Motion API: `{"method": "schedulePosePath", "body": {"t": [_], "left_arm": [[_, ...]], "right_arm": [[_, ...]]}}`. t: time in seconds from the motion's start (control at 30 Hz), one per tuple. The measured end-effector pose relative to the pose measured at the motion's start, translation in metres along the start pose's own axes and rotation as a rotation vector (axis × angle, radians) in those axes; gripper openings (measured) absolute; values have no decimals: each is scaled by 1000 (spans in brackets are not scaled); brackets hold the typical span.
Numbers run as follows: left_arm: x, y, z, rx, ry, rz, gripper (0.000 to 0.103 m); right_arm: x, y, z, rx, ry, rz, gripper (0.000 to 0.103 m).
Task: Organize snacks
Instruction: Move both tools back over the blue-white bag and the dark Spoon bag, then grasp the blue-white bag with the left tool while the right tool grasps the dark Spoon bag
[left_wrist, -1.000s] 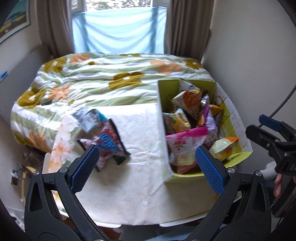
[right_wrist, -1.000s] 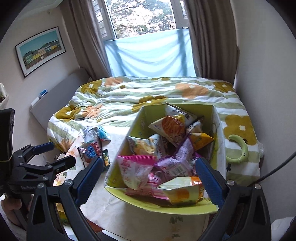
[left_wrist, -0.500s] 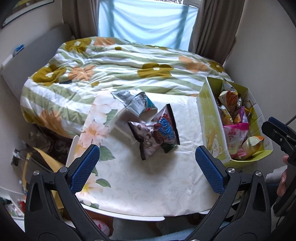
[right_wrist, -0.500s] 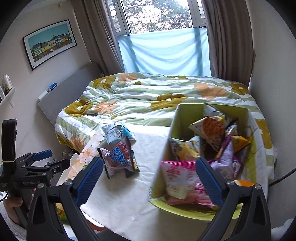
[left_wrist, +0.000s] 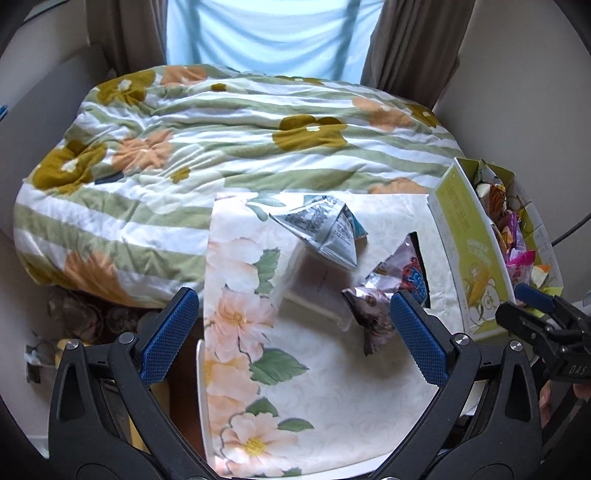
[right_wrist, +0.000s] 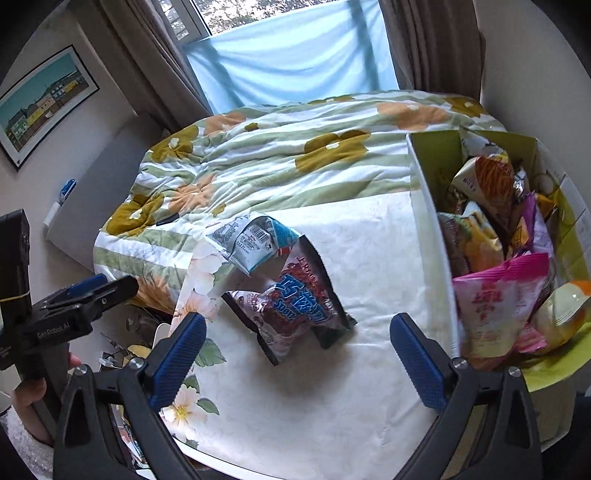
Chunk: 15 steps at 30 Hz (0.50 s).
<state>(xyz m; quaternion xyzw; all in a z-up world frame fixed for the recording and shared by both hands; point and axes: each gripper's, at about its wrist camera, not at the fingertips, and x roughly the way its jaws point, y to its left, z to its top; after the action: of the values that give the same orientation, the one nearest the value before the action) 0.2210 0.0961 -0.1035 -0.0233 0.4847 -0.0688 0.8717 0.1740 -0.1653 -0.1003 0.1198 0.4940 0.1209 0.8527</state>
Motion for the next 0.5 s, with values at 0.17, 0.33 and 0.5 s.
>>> {"method": "schedulePosePath", "body": {"t": [0.17,0.33,0.5], "left_arm": [[35,7,37,95,27,-73,102],[93,-3,69,172,117,-115,102],[159,-18,76,192,236,-139,102]], "right_arm": [[38,11,-4,153,47,4,99],[64,12,-4,288,66,-3,99],[87,2,-8,428,102,14,99]]}}
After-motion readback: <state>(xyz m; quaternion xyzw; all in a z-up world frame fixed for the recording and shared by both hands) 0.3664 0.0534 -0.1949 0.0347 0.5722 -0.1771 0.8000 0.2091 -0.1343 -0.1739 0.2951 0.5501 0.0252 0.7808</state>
